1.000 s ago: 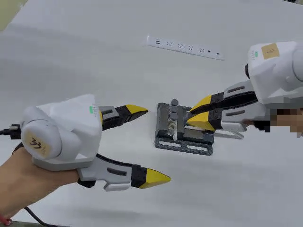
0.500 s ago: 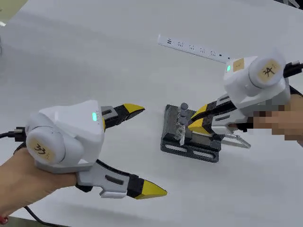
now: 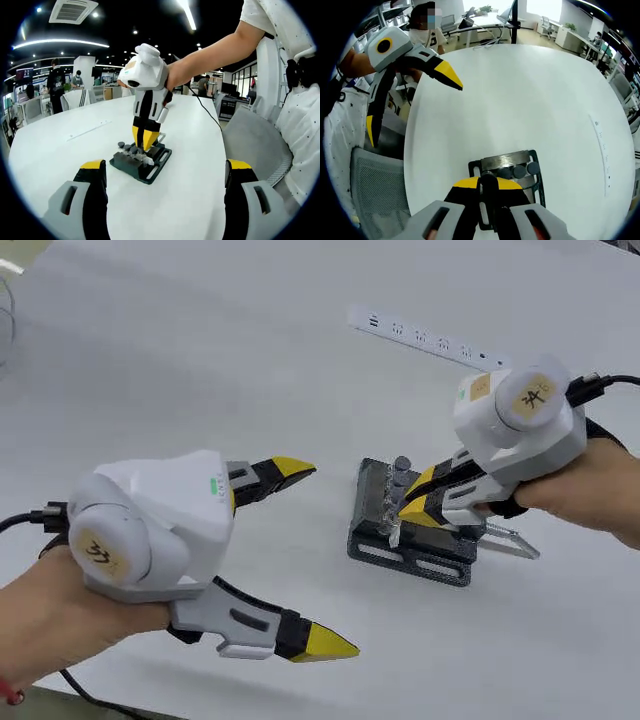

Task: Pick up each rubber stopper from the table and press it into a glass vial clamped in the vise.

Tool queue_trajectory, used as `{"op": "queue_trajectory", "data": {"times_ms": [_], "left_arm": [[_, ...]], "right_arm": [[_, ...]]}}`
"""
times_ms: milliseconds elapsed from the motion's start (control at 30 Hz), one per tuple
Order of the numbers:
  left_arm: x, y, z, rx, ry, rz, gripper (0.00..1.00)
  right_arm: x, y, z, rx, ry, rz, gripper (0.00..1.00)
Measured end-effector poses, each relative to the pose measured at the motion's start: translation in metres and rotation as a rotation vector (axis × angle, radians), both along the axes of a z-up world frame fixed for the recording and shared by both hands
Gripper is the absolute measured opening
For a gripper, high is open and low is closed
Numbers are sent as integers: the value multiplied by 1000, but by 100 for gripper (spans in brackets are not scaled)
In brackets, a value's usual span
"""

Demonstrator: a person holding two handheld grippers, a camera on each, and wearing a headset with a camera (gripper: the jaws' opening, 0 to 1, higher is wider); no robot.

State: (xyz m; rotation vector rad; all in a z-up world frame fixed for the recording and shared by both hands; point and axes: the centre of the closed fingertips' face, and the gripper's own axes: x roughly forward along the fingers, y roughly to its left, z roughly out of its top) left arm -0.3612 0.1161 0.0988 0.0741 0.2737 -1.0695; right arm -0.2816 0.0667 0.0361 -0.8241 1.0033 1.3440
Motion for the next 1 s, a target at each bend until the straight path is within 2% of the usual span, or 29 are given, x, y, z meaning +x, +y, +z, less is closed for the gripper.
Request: {"op": "queue_trajectory", "data": {"times_ms": [667,1000], "left_arm": [[2,0,4,-19,1,10,97],[1,0,2,-21,7,7,97]], "right_arm": [[0,-2,-7,-45,5,35,5],[0,0,-7,-93,-4,58,5]]}}
